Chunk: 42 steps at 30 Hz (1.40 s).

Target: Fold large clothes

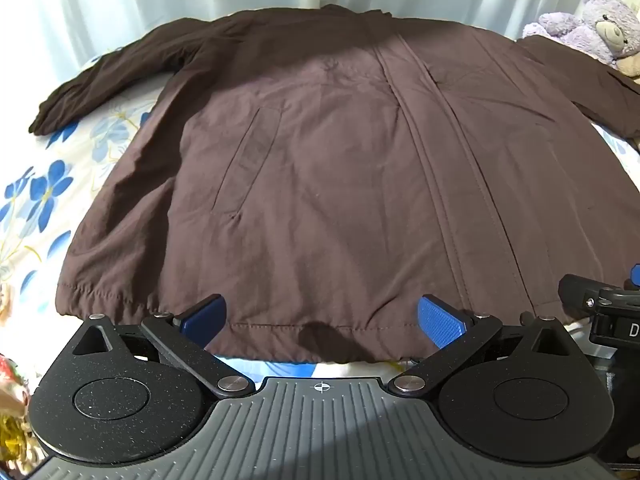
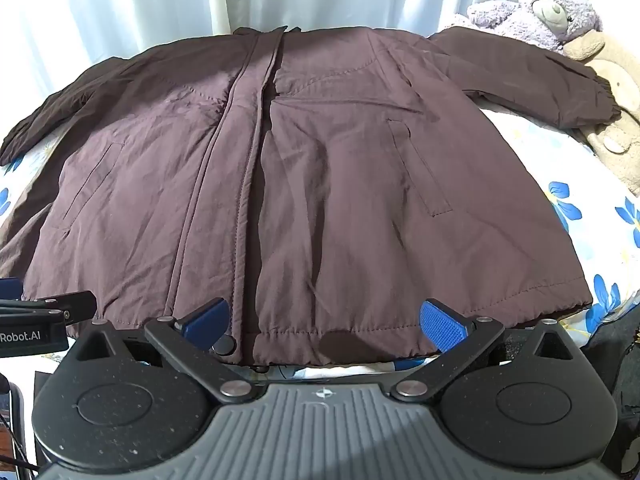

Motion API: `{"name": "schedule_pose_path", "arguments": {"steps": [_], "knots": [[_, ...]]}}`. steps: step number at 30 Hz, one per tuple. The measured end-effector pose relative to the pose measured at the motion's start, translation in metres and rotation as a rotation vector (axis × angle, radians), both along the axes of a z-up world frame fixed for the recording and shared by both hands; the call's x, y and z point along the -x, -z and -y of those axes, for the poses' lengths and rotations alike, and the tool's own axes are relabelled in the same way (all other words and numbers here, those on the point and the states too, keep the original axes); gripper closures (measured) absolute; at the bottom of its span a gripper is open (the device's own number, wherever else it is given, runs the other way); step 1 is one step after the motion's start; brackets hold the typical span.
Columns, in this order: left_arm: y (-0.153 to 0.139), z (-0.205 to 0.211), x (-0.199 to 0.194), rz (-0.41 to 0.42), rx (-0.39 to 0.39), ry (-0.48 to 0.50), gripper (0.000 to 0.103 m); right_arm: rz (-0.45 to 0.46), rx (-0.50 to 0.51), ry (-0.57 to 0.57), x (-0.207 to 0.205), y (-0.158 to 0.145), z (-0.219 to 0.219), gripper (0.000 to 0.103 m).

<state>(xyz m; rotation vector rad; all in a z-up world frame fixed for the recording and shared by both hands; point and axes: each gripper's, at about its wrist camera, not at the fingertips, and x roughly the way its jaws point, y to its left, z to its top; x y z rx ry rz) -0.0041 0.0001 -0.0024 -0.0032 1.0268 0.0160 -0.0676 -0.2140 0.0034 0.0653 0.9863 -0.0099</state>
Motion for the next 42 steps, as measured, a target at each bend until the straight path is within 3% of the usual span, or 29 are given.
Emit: {"name": "schedule_pose_path", "arguments": {"steps": [42], "knots": [[0.0041,0.0024,-0.0028,-0.032,0.002,0.006,0.000,-0.009,-0.007,0.013,0.0027,0.0006,0.0024,0.001]]}}
